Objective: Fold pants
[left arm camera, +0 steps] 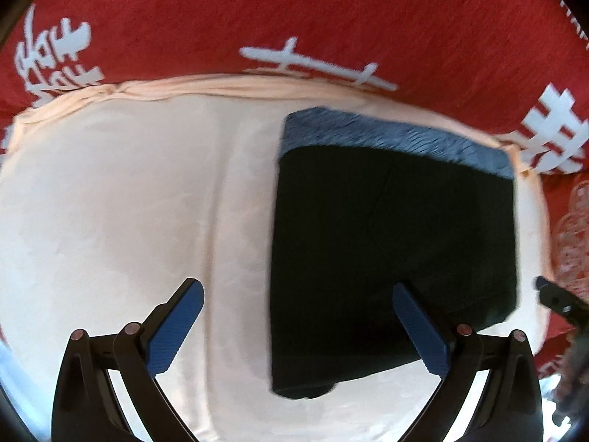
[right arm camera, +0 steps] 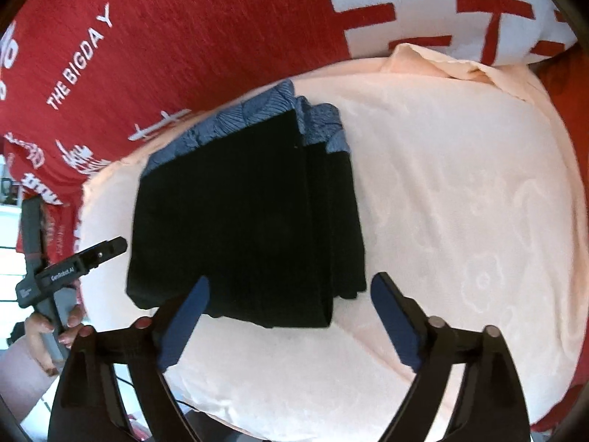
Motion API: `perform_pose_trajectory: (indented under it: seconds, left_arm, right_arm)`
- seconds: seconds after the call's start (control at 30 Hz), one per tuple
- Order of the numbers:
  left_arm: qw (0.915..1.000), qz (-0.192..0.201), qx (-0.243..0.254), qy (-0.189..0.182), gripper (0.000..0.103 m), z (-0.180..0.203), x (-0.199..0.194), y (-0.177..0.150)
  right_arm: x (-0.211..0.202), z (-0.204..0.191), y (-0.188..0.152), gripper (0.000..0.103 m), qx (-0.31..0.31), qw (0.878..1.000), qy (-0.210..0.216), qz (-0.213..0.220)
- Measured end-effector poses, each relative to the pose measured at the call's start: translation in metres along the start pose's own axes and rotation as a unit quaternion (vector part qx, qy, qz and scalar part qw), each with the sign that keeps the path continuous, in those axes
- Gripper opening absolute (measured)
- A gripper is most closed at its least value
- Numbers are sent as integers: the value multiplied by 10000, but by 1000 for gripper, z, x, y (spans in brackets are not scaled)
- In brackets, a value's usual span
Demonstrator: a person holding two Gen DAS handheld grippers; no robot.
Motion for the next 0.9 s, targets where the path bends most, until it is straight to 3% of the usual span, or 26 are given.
perform_pose_trajectory:
  seconds: [0.03,0.17,0.23,0.5,0.7,0.83,0.9]
  left_arm:
    - [9998,-80,2,-185,103,3,1,2]
    - [9994,-254,-75,-205,103,7,9,8]
    - [9984,-378,-145,-386,103,9,12,7]
    - [9964,-406,-108,-735,103,20,10,5]
    - [9982,-406,-265,-356,103,4,13,8]
    - [9987,-389,-202,-264,103,-11,15,14]
    - [9982,-435,-114,-397,103,-13,19,18]
  right_arm:
    - [0,1,1,93,-4,10000,52,-38]
    - [-1,1,-6,93,18,9997,194,-126]
    - [3,3,-4,93,76,9995,243,-175]
    - [11,5,-5,93,189,9988,375,-263]
    - [12,7,-3,93,130,9988,363,-295]
    - [10,15,2,93,78,9989,364,-280]
    - [12,21,8,93,59,9987,425,-276]
Point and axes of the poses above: each gripper's, at about its wrist camera, not at the fingertips, and x roughly the way its jaws point, z to its right, y to its top, the point moved 8 cm from there along x, roughly the way its jaws point, and after that the axes turned 8 degrees about -z, right-handed, at the moved point
